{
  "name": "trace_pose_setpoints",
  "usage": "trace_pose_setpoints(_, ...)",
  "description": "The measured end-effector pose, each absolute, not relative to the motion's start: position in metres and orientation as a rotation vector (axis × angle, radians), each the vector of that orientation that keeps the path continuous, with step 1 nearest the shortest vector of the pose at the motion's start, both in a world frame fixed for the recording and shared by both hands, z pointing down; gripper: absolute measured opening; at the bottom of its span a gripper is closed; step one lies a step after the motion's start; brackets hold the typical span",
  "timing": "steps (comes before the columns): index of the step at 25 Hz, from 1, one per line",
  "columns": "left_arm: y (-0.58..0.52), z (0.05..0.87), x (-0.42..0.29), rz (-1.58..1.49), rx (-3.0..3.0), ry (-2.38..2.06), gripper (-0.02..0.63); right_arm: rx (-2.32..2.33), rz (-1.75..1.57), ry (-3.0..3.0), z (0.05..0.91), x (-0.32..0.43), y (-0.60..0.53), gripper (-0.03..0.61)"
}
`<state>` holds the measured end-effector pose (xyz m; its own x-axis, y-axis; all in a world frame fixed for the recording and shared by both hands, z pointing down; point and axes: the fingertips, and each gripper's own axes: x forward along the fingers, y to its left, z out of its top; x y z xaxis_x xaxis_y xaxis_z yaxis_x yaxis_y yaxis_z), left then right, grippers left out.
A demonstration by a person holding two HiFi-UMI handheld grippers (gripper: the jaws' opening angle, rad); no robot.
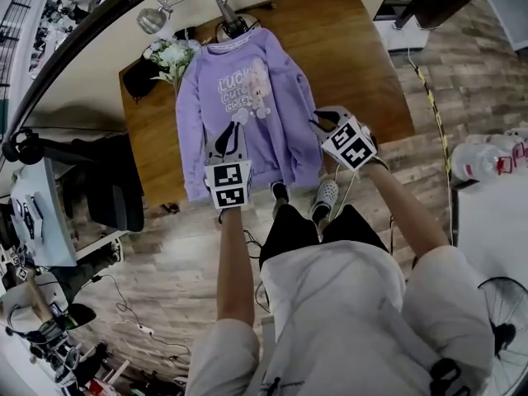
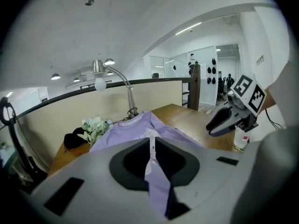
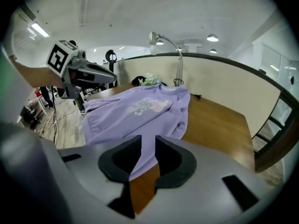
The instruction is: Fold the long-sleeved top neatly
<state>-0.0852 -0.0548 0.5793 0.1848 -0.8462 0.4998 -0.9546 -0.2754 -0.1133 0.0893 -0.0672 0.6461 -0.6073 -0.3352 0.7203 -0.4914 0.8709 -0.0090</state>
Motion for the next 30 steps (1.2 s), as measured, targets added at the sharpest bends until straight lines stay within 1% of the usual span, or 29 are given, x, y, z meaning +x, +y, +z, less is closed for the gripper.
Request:
trace_pose_setpoints(7,-0.013,0.613,-0.028,0.715,2.221,-1.658,0.041,0.449,0.292,-2.241,0.7,0.121,0.045,0.1)
trace_pose_setpoints(13,0.003,0.631,-0.004,0.714,2.208,-1.629,0.041,0.409,0.413,-2.24,0.728,0.128,0.102,0.104)
trace_pose_setpoints(16,0.011,0.636,0.003,0.713,2.204,-1.626,0.041,0.397,0.461,-2.247,0.735,0.123,0.117,0.141)
trace_pose_setpoints(19,0.017,0.638,0.006,0.721,2.195,-1.629,0.041,0.414,0.407,-2.245,0.739,0.113,0.122,0.187)
trace_pose_setpoints(20,0.019,0.638,0.006,0.723,2.191,-1.63,0.041,0.435,0.383,-2.234,0.742,0.111,0.121,0.187)
trace_pose_setpoints(21,0.02,0.639,0.006,0.724,2.186,-1.631,0.041,0.465,0.361,-2.22,0.744,0.111,0.118,0.16)
trace_pose_setpoints(22,0.021,0.639,0.006,0.724,2.183,-1.632,0.041,0.5,0.344,-2.21,0.744,0.112,0.112,0.07)
trace_pose_setpoints(23,0.022,0.639,0.006,0.723,2.182,-1.632,0.041,0.531,0.339,-2.209,0.741,0.115,0.106,0.02)
trace_pose_setpoints(27,0.025,0.635,0.005,0.733,2.189,-1.635,0.04,0.599,0.322,-2.269,0.71,0.134,0.087,0.02)
trace_pose_setpoints(30,0.022,0.628,0.009,0.721,2.193,-1.645,0.04,0.682,0.264,-2.311,0.677,0.164,0.06,0.02)
